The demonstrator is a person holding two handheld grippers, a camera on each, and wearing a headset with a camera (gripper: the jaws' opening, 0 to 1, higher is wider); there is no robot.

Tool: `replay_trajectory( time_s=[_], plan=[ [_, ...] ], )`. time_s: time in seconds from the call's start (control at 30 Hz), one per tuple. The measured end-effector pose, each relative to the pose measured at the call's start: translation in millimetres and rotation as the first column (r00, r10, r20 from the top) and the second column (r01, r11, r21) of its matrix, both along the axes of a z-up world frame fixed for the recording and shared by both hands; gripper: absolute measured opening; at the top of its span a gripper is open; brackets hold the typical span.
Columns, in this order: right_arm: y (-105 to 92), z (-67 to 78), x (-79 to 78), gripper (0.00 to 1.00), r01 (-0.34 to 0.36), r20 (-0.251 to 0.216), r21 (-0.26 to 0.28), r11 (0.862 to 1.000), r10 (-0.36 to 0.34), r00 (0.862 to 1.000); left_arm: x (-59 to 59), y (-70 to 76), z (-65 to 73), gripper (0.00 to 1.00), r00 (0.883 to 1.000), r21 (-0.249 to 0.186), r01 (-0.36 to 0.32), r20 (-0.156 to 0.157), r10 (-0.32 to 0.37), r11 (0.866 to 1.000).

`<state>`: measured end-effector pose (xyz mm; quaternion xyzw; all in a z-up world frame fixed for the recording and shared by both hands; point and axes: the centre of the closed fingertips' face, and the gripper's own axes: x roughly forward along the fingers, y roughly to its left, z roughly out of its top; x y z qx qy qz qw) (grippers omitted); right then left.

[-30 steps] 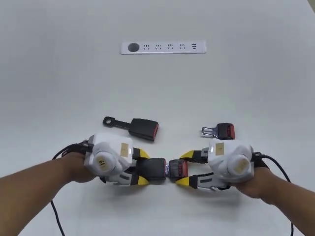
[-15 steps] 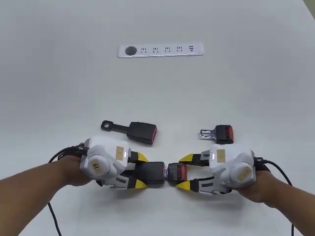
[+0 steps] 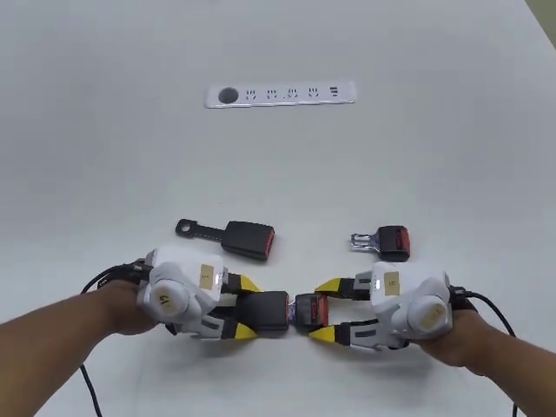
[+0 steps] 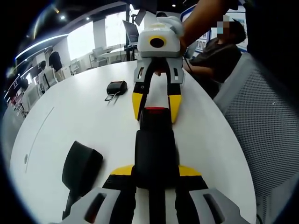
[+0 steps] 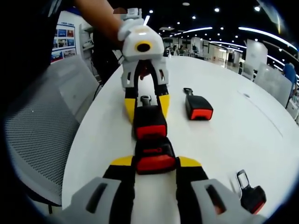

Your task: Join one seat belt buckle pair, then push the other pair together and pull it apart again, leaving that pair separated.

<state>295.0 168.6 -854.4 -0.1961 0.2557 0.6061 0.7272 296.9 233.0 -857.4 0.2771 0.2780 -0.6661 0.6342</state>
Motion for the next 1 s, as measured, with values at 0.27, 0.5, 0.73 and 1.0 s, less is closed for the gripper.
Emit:
replay_trajectory(
  time_s=[0.27, 0.5, 0.73, 1.0],
  plan=[
    [-0.8, 0.3, -0.2, 0.33, 0.012, -0.004, 0.006, 1.0, -0.012, 1.0, 0.5, 0.1, 0.3, 0.32, 1.0, 0.003, 0.005, -0.001, -0.005, 1.0],
    [-1.3, -0.3, -0.5, 0.33, 0.015, -0.007, 0.007, 1.0, -0.015, 1.0, 0.6, 0.0, -0.1, 0.32, 1.0, 0.005, 0.011, -0.001, -0.011, 1.0],
    [-1.8, -0.5, -0.6, 0.33, 0.017, -0.007, 0.01, 1.0, -0.017, 1.0, 0.6, 0.7, -0.5, 0.32, 1.0, 0.005, 0.016, -0.003, -0.016, 1.0],
    [-1.8, -0.6, -0.8, 0.33, 0.023, -0.013, 0.016, 1.0, -0.023, 1.0, 0.7, 1.0, -0.8, 0.32, 1.0, 0.006, 0.02, -0.009, -0.02, 1.0]
  ],
)
